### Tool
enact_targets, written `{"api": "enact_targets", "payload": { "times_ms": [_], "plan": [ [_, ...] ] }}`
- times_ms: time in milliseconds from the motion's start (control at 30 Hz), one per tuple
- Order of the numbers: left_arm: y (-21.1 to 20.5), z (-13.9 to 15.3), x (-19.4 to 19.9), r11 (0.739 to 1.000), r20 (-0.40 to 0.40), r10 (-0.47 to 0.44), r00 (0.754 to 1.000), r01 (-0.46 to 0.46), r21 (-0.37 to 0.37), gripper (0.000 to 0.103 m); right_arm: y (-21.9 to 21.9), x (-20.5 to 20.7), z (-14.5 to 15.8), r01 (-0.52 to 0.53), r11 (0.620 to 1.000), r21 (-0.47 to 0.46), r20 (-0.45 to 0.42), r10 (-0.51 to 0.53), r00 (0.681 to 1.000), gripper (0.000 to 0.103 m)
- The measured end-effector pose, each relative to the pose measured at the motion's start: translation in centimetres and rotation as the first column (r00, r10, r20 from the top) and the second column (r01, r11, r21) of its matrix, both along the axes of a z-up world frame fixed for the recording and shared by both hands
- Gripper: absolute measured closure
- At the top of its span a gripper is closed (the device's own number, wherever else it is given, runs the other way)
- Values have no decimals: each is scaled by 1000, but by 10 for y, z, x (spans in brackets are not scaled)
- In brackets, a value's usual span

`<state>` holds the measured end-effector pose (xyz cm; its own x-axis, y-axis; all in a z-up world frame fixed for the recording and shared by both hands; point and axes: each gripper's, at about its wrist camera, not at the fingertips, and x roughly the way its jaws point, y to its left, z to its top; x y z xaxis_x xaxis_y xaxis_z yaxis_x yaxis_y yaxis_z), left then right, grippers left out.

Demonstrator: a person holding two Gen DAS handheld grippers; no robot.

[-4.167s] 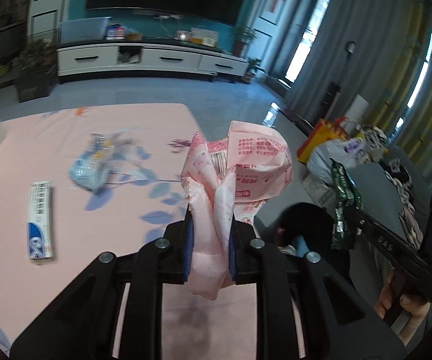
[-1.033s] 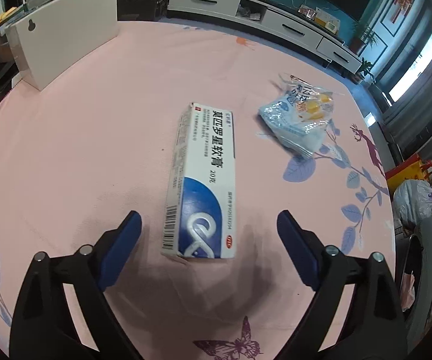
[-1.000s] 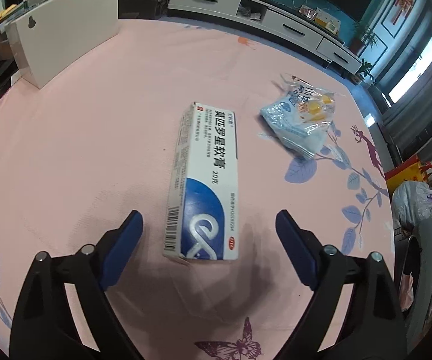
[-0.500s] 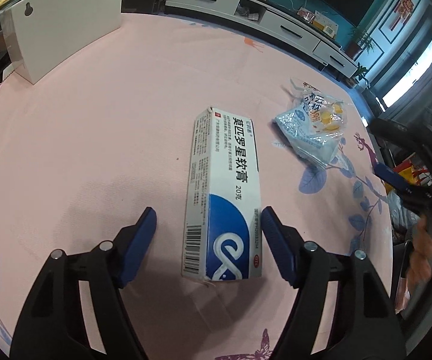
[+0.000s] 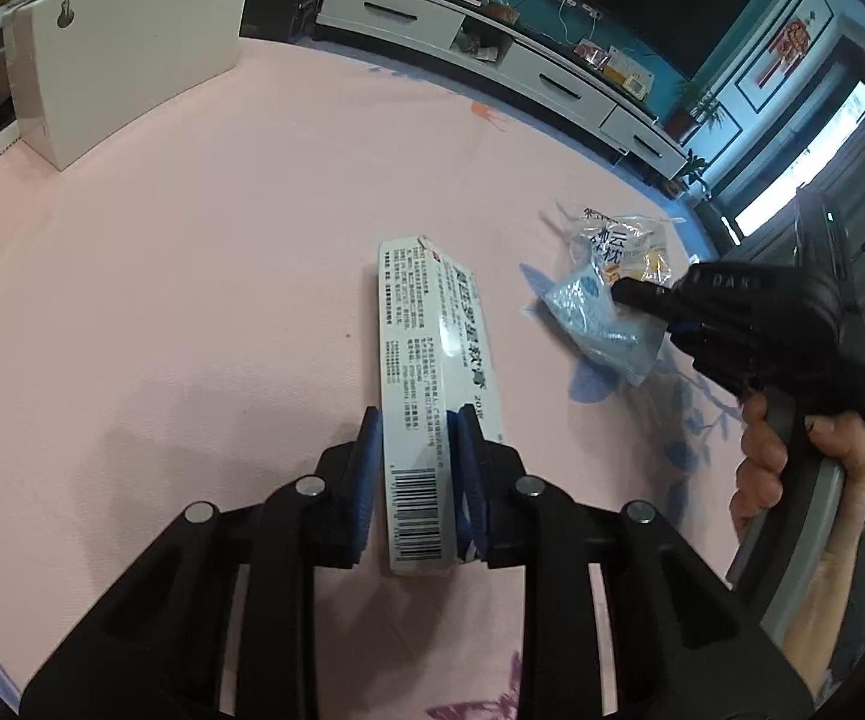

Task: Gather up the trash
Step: 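Grasp the white medicine box with the left tool while the right tool grasps the clear bread wrapper, then carry the medicine box and bread wrapper over the black bin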

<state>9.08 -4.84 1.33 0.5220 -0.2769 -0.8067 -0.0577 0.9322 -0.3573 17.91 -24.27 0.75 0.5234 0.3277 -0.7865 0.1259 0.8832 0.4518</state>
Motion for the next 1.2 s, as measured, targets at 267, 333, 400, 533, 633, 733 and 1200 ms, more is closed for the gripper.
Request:
{"api": "enact_targets", "payload": {
  "times_ms": [267, 333, 400, 533, 633, 733, 1200],
  "plan": [
    [-8, 7, -21, 1000, -9, -21, 1000, 21, 15, 78, -18, -77, 40, -2, 997, -77, 114, 10, 993, 97],
    [-10, 12, -28, 1000, 0, -19, 1000, 19, 13, 78, -26, -101, 49, 6, 995, -100, 147, 9, 989, 97],
    [-15, 19, -35, 1000, 17, -26, 1000, 26, 14, 79, -38, -129, 59, 26, 993, -113, 178, -5, 984, 97],
    [-32, 42, -49, 998, 70, -56, 996, 55, 21, 79, -65, -175, 76, 92, 987, -134, 243, -58, 968, 97],
    [-56, 64, -62, 994, 124, -105, 987, 101, 35, 79, -87, -207, 88, 165, 973, -159, 294, -112, 949, 97],
    [-84, 85, -75, 986, 181, -164, 970, 157, 50, 79, -109, -228, 95, 235, 953, -189, 320, -166, 933, 97],
    [-230, 116, -104, 883, 288, -457, 841, 468, 35, 78, -192, -301, 99, 450, 867, -217, 370, -354, 859, 97]
  ]
}}
